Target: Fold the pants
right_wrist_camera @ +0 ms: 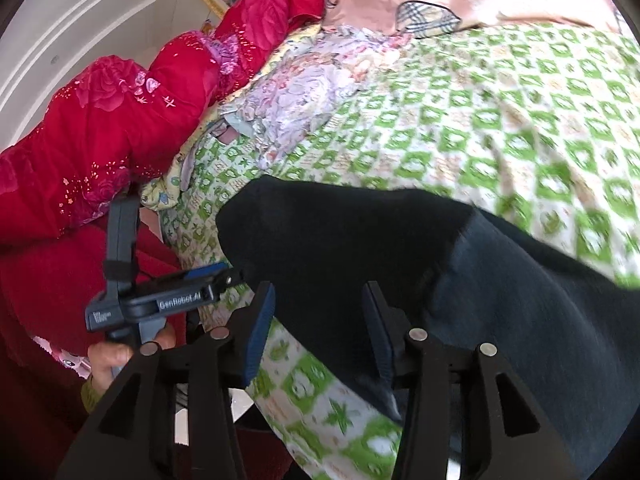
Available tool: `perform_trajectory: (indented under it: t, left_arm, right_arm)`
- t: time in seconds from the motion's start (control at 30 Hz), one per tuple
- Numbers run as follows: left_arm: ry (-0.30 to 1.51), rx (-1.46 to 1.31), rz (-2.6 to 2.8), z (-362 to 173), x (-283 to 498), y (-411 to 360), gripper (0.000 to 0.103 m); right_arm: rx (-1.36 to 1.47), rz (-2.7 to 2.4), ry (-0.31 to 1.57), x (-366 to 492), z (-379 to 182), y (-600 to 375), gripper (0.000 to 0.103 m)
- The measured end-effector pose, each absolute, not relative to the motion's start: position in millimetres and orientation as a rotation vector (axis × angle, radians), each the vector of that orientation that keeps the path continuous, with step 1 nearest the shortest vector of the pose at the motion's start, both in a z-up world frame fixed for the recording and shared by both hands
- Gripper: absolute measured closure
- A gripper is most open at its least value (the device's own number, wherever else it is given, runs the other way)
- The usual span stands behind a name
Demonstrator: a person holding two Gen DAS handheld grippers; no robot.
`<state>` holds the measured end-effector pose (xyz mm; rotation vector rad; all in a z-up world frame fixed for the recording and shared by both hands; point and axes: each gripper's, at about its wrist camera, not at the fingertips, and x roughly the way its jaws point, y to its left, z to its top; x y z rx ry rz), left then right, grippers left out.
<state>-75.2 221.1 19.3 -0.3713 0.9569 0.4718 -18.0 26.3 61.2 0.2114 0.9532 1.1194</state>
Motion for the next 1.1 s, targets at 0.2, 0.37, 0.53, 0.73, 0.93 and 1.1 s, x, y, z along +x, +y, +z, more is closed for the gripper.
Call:
perform_trajectory:
  t: [0.2,0.37,0.53,0.73,0.93,1.1]
  left_arm:
    - [0.949,-0.424,0.539,16.1,-93.9,248.8,0.033]
    - [0.945,-0.452,0.565,17.5,-101.8,263.1,0.033]
    - [0.943,-0.49,0.577,16.0,-104.4,275.1,0.032]
    - [0.95,-0.572,0.581,7.8,-106.8,292.2,0.029]
    - [0.947,-0.622,0.594,0.8,-101.2,305.4,0.024]
    - [0.937,-0.665,0.599,-4.3,-94.0,314.1,0.02]
  right_arm:
    - [0.158,1.174,0.943,-9.6,70.8,60.9,0.055]
    - [0.111,1.204,0.942,-0.2,75.9,88.2,0.054]
    - [0.052,1.236,0.943,9.8,81.7,117.1,0.053]
    - [-0.02,1.291,0.946,22.2,88.5,157.2,0.05]
    - [-0.123,1.361,0.957,39.6,83.1,204.0,0.047]
    - [-0.214,1.428,0.989,55.2,70.2,245.5,0.047]
